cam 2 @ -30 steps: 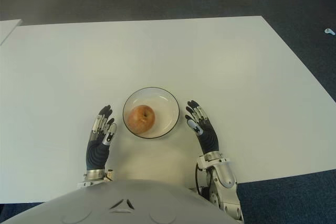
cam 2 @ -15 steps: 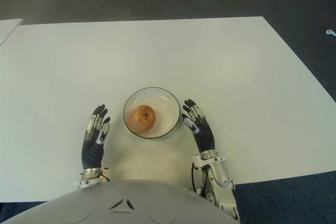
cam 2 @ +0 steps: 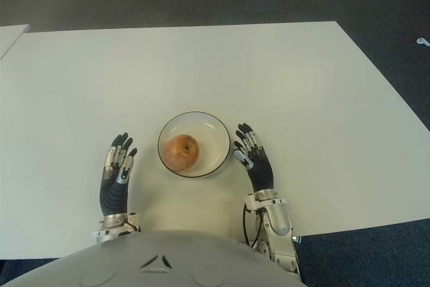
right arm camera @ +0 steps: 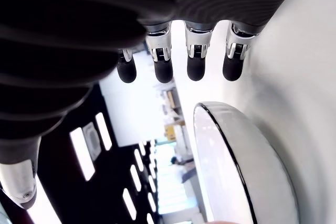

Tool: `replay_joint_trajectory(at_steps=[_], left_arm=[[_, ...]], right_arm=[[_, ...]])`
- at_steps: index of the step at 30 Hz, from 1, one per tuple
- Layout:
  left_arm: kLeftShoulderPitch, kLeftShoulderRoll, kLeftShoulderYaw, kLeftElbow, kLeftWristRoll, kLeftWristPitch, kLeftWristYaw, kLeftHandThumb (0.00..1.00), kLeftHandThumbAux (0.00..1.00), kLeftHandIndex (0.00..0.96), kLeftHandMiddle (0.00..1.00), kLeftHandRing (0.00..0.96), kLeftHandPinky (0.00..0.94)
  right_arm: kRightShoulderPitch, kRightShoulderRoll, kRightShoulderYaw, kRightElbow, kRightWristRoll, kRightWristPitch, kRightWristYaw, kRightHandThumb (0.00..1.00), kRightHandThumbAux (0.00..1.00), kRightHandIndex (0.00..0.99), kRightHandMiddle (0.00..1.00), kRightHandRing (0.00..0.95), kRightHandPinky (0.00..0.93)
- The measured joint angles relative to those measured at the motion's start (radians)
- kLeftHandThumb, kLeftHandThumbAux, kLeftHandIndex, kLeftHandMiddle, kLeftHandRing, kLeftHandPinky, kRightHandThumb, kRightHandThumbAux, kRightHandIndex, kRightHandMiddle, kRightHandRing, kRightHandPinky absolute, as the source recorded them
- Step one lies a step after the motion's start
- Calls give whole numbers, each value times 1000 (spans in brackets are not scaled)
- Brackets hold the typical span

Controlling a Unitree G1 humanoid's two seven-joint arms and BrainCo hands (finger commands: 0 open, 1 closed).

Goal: Put the apples into the plate.

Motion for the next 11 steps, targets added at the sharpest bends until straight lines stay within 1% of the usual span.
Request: replay_joint_trajectory(at_steps=[5, 11], left_arm=[[-19, -17, 19, 22, 3, -11, -4, 65, 468, 76, 53, 1, 5], [-21, -19, 45, 25, 12, -17, -4, 60, 473, 80, 53, 0, 0]], right_arm=[[-24, 8, -16, 40, -4, -41, -9, 141, 608, 0, 0, 0, 0], [-59, 20, -41, 92, -3, -84, -18, 136, 626, 0, 0, 0, 0]])
